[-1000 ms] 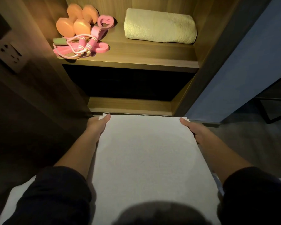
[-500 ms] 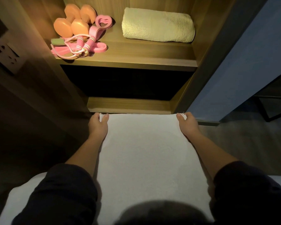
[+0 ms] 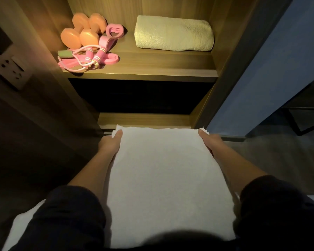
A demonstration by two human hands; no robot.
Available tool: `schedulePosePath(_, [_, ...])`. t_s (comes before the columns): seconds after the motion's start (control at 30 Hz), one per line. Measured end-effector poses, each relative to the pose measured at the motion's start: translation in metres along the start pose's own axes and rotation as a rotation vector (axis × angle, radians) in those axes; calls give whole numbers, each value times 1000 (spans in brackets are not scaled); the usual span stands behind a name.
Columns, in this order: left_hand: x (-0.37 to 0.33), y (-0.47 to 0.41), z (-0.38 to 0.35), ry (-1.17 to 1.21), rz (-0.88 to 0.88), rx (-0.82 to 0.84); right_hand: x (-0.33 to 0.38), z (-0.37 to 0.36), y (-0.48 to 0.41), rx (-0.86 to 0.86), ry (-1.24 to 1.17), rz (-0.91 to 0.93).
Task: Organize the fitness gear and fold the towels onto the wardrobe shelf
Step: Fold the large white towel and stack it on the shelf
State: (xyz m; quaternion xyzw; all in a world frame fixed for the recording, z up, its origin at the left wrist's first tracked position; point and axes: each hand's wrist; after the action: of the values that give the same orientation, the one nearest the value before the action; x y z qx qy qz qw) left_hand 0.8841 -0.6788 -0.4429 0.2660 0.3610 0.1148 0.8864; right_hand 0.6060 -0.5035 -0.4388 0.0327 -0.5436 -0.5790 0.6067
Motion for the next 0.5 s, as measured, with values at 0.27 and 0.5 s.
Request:
schedulePosePath(0.27, [54, 43, 11, 6, 158, 342, -46, 28, 46, 321, -94, -222])
schedulePosePath(0.5, [65, 49, 19, -133, -140, 19, -54, 23, 53, 14, 206, 71])
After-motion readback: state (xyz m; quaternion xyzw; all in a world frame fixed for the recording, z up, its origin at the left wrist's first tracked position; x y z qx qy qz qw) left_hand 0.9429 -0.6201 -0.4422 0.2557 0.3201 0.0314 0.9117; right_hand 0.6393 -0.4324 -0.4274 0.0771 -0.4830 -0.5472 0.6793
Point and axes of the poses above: each hand's wrist, its own y-axis away from the middle knuckle, its own z-axis out of the back of the hand, x = y × z, and after that the axes turned 4 degrees about -y, right-handed
